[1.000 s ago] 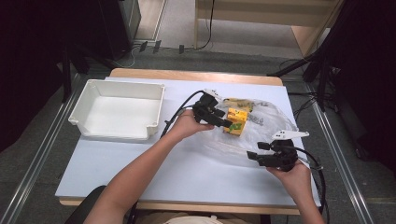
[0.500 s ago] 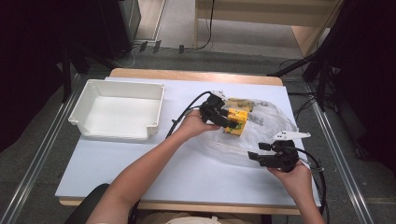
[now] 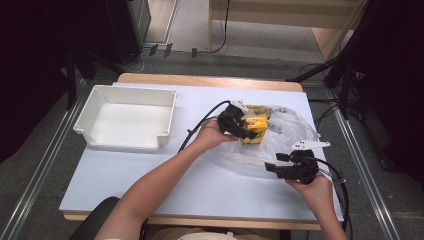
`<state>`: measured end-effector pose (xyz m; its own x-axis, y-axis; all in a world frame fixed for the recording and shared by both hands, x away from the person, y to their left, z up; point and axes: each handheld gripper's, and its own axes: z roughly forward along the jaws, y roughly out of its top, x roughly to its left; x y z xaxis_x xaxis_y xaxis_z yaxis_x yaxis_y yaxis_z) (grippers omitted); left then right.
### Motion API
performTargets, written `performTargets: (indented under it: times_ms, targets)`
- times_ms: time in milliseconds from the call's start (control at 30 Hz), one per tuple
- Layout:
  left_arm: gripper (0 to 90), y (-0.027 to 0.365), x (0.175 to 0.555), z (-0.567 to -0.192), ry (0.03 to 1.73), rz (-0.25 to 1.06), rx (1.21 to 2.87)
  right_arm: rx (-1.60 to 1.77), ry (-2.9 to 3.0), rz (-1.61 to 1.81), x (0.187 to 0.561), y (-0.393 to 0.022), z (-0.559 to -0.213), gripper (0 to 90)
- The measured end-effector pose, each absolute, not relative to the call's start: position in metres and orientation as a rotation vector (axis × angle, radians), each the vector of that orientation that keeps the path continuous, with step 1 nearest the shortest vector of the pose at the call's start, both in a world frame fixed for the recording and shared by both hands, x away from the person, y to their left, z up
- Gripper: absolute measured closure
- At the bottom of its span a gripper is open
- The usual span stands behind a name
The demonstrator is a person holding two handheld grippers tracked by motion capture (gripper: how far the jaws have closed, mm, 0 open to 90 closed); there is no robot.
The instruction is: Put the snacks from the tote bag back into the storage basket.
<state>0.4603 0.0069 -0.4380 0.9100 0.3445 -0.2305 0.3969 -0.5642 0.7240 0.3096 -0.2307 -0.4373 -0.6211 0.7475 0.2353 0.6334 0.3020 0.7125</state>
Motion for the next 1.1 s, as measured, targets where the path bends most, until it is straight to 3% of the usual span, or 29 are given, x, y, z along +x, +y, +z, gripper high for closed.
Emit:
performTargets:
  times_ms: [333,1100]
  targets:
    - [48.3,0.005,0.456,-0.435,0.511,-0.022,2.249,1.301,2.413,1.224,0.310,-0.231,-0.438,36.5]
    - [52.5,0.010,0.455,-0.421,0.562,-0.032,2.230,1.307,2.407,1.234,0.310,-0.231,-0.437,37.2]
